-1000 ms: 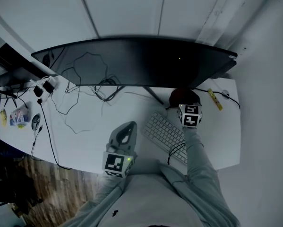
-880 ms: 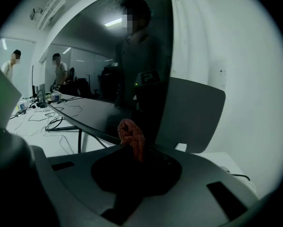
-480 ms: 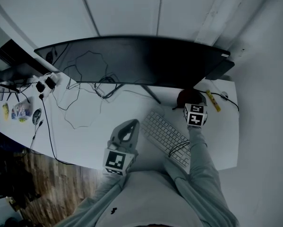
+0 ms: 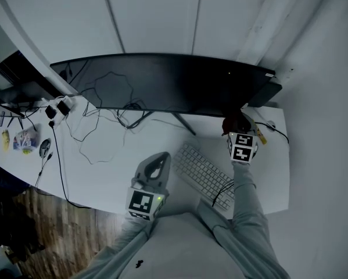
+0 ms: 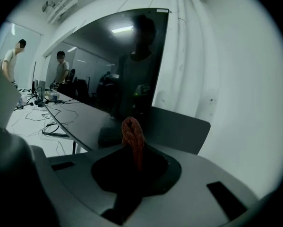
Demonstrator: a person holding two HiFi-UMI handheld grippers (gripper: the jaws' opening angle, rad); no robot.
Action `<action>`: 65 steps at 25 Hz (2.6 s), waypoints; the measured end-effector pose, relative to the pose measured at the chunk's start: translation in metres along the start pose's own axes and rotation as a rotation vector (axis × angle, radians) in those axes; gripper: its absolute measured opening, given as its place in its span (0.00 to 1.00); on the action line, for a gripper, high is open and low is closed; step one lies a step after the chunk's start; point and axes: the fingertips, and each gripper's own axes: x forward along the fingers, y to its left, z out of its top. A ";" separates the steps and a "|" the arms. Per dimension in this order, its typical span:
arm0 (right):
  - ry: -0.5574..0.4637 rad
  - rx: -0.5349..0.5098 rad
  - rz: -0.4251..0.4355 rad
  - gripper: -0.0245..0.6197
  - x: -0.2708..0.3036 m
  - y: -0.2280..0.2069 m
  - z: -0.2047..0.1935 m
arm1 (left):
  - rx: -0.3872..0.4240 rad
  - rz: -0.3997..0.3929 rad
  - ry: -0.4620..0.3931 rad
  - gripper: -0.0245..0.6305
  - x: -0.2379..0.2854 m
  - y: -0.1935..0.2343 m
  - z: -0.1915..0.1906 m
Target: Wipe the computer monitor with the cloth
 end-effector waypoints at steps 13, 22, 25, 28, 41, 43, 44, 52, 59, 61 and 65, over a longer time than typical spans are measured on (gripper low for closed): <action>-0.218 -0.061 -0.071 0.09 -0.047 -0.037 0.103 | 0.020 -0.008 -0.069 0.07 -0.014 -0.019 0.024; -0.360 -0.092 -0.107 0.09 -0.081 -0.059 0.174 | 0.026 0.000 -0.098 0.07 -0.024 -0.030 0.032; -0.390 -0.092 -0.115 0.09 -0.090 -0.062 0.191 | 0.025 0.006 -0.107 0.07 -0.027 -0.030 0.034; -0.428 -0.098 -0.128 0.09 -0.098 -0.066 0.207 | 0.031 0.009 -0.115 0.07 -0.027 -0.033 0.035; -0.494 -0.137 -0.162 0.09 -0.113 -0.064 0.247 | 0.036 0.046 -0.116 0.07 -0.039 -0.025 0.035; -0.487 -0.165 -0.169 0.09 -0.114 -0.058 0.250 | 0.037 0.039 -0.114 0.07 -0.040 -0.024 0.034; -0.485 -0.182 -0.169 0.09 -0.115 -0.053 0.253 | 0.039 0.033 -0.112 0.07 -0.041 -0.023 0.034; -0.488 -0.343 -0.073 0.09 -0.104 0.025 0.289 | 0.023 0.052 -0.116 0.07 -0.053 0.003 0.033; -0.519 -0.355 0.012 0.09 -0.093 0.113 0.318 | -0.002 0.126 -0.101 0.07 -0.089 0.059 0.020; -0.524 -0.348 0.033 0.09 -0.087 0.139 0.327 | -0.007 0.148 -0.094 0.07 -0.101 0.081 0.018; -0.537 -0.337 0.082 0.09 -0.076 0.201 0.343 | -0.007 0.195 -0.076 0.07 -0.133 0.129 0.011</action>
